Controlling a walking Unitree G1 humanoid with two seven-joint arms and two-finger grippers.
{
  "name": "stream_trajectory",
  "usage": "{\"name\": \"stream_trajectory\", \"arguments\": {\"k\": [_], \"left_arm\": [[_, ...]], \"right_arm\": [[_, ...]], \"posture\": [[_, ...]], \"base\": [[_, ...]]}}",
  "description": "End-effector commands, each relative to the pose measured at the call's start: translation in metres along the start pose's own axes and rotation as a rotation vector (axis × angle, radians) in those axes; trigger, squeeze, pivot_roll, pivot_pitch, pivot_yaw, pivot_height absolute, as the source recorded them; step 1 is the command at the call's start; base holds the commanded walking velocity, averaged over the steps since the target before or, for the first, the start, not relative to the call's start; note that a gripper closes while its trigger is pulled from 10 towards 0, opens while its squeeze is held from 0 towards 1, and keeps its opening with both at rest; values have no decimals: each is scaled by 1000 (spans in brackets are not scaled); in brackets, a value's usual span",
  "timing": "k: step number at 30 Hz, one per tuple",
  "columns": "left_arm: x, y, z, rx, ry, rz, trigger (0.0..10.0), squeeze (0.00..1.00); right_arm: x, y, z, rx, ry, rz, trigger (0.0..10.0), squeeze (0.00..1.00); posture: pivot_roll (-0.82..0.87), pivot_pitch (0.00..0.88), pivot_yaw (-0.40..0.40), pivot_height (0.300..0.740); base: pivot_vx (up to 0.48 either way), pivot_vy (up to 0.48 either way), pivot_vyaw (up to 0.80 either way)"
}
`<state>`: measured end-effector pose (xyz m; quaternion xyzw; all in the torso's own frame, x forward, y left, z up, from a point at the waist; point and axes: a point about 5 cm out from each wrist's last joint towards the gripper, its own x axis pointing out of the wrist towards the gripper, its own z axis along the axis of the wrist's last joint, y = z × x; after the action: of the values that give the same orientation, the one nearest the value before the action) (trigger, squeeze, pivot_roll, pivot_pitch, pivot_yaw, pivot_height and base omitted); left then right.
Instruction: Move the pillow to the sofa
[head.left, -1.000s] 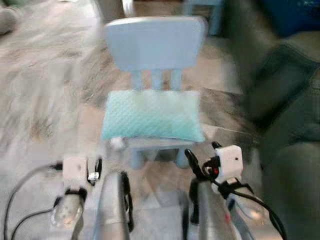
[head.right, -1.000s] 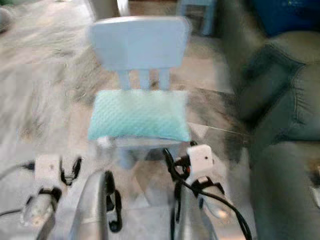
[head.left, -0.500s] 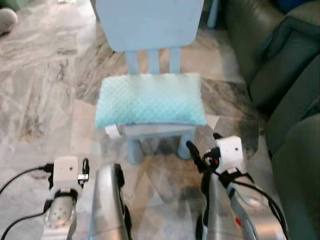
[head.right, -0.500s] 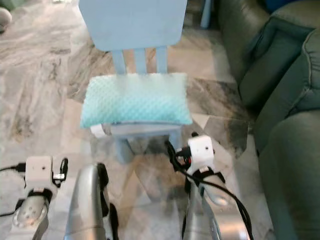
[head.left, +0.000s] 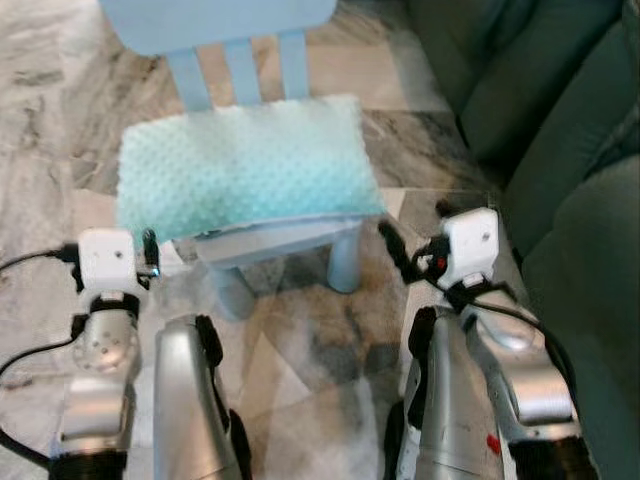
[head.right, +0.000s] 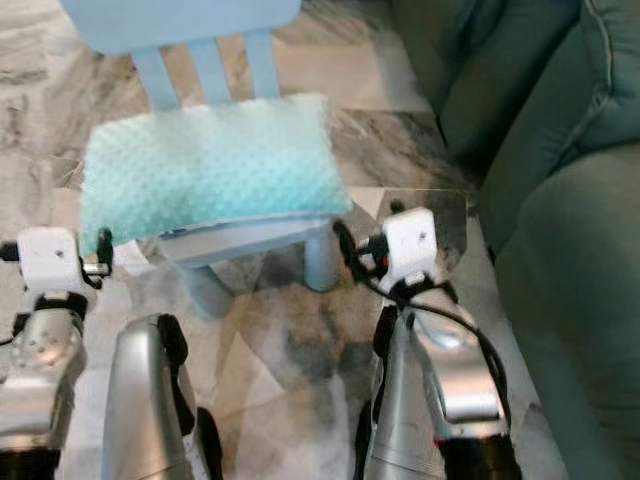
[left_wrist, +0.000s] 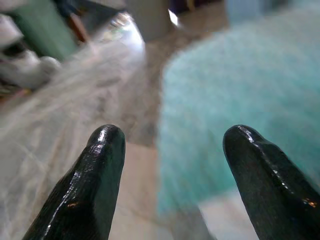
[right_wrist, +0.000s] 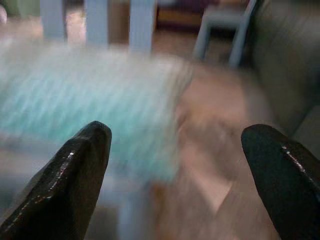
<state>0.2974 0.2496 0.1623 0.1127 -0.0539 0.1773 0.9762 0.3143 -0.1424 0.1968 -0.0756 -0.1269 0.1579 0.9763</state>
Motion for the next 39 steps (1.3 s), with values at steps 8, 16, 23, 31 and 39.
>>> {"name": "stream_trajectory", "arguments": {"k": [8,16,23,31,39], "left_arm": [[35,42,-2,-59,57,189,10000,0],[71,51,9,-231,94,165,10000,0],[92,27,16,-328,184,45,10000,0],[97,6,13,-344,252,-70,10000,0],[97,-3,12,-295,256,-139,10000,0]], "right_arm": [[41,-28,31,88,-96,34,10000,0],[84,-29,40,286,-56,191,10000,0],[105,-17,30,436,64,245,10000,0],[110,2,13,495,154,291,10000,0],[114,21,7,388,176,314,10000,0]], "posture": [[-71,303,27,388],[-69,317,18,388],[-61,344,2,388],[-56,355,7,388],[-56,356,10,388]], "base": [[0,0,0],[0,0,0],[0,0,0],[0,0,0],[0,0,0]]}}
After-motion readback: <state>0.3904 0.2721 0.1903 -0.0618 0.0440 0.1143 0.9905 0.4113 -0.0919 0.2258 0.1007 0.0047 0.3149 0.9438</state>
